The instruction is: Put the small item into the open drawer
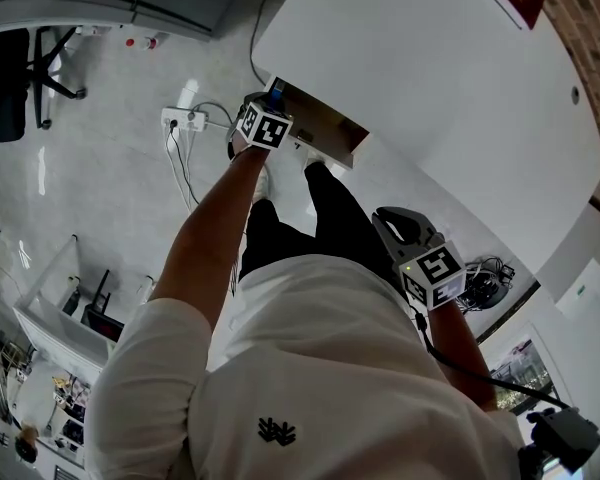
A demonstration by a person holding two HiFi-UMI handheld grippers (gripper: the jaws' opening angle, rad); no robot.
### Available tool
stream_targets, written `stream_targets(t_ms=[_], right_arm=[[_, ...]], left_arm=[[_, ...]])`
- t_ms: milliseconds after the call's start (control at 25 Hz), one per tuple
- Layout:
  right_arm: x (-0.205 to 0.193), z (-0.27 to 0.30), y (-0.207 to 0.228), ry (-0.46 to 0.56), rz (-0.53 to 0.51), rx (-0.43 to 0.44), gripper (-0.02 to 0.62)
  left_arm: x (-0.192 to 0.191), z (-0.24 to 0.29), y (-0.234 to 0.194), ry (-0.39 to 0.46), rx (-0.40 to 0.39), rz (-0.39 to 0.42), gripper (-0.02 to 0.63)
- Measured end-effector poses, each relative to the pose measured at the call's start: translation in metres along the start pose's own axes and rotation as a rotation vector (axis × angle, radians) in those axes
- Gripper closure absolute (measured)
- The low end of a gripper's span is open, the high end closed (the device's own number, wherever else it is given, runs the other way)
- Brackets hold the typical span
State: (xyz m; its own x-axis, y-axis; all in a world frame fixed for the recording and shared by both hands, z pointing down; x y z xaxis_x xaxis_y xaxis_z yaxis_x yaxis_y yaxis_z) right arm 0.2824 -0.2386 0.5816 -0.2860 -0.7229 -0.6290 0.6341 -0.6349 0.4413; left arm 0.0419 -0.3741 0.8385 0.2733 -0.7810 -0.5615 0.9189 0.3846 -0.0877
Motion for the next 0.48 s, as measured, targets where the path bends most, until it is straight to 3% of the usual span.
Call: stream_targets(t_ms=[480], right_arm=[[0.007, 0.004, -0.021, 0.036, -0.025, 0.012, 0.538]], left_arm=[[0.011, -0.033, 0.008, 0.056, -0.036, -0.004, 0.457]])
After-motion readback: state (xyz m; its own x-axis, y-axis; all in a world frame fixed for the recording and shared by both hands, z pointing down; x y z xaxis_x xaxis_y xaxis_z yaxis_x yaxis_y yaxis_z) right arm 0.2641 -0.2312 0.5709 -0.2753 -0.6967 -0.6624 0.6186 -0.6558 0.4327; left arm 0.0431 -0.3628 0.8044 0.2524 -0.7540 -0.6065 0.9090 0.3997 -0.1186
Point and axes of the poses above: the fingertips, and each gripper's own axes: z forward along the fingers, y to its right, x out of its top, the point moved 4 cm from there along -z, backward along the fingers, and after that the axes turned 14 degrees about y, right-handed, at the moved point
